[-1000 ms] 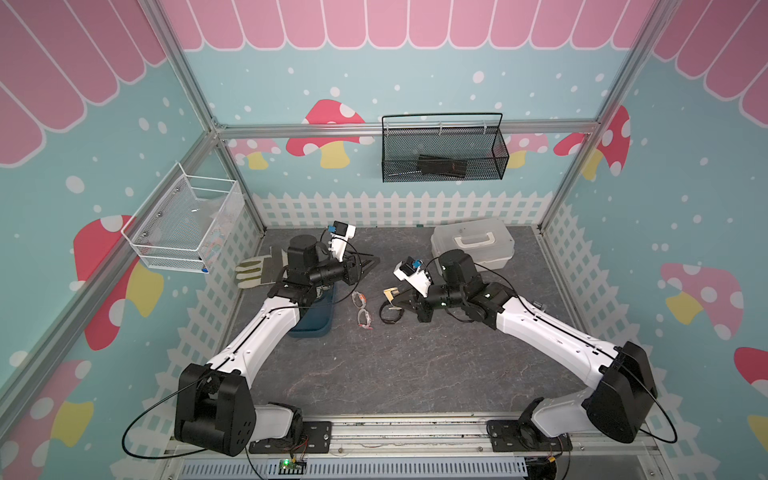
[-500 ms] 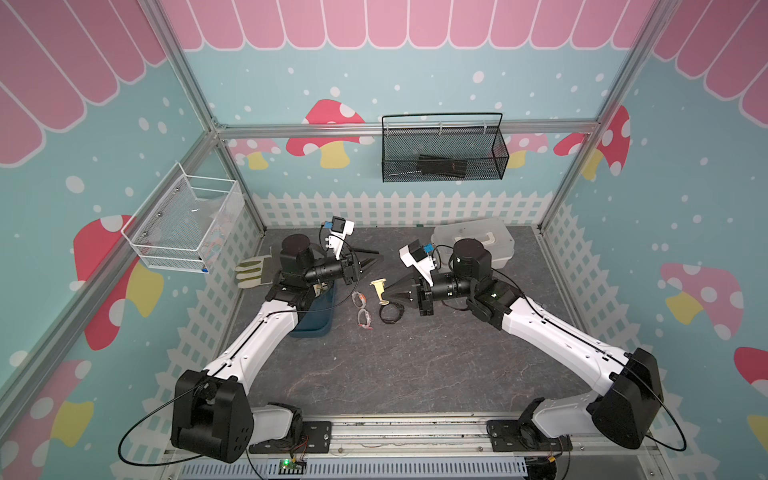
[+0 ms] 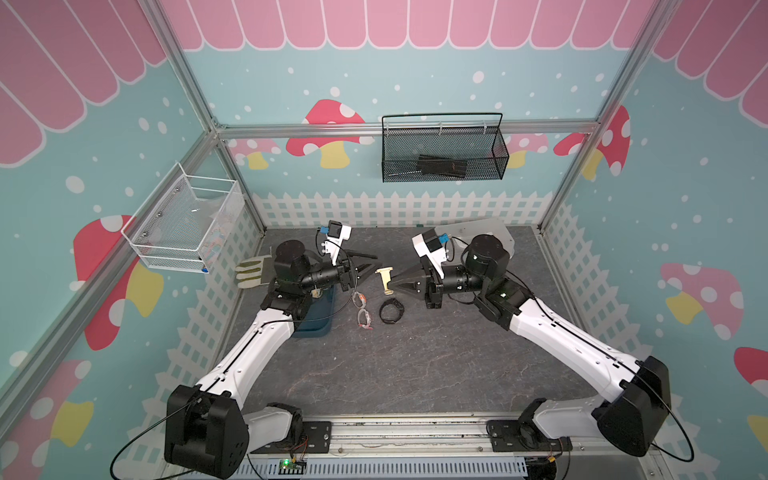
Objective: Put the watch into the storage box
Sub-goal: Place the watch in the storage box.
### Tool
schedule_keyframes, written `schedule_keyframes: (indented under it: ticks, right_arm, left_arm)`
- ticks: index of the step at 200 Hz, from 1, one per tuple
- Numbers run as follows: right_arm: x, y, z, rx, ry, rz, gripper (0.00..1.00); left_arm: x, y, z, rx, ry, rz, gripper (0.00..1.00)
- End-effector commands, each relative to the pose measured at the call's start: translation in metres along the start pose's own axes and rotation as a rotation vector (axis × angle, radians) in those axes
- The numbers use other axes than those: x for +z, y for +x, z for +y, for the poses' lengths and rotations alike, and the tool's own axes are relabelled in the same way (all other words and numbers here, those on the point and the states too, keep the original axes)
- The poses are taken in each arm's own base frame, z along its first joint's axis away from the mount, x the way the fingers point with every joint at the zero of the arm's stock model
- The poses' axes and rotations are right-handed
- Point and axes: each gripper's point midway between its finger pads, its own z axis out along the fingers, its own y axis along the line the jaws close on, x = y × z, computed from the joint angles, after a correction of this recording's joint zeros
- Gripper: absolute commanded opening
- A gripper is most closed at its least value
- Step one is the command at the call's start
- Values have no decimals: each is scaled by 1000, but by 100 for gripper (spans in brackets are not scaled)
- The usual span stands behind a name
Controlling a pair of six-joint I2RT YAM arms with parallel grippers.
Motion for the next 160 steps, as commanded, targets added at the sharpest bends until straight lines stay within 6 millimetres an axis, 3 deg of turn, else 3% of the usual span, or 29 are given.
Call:
schedule_keyframes:
  ticks: [1, 52, 160]
  right_arm:
    - [-14, -7, -6, -50, 86, -23, 0]
    - [-7, -21, -9, -43, 40, -58, 0]
    - [2, -14, -31, -27, 58, -55, 0]
  left_arm:
    - [-2, -5, -5, 6, 38, -12, 40]
    - [3, -4, -15, -7, 126, 0, 42]
    - [5, 0, -30, -13, 205, 32, 42]
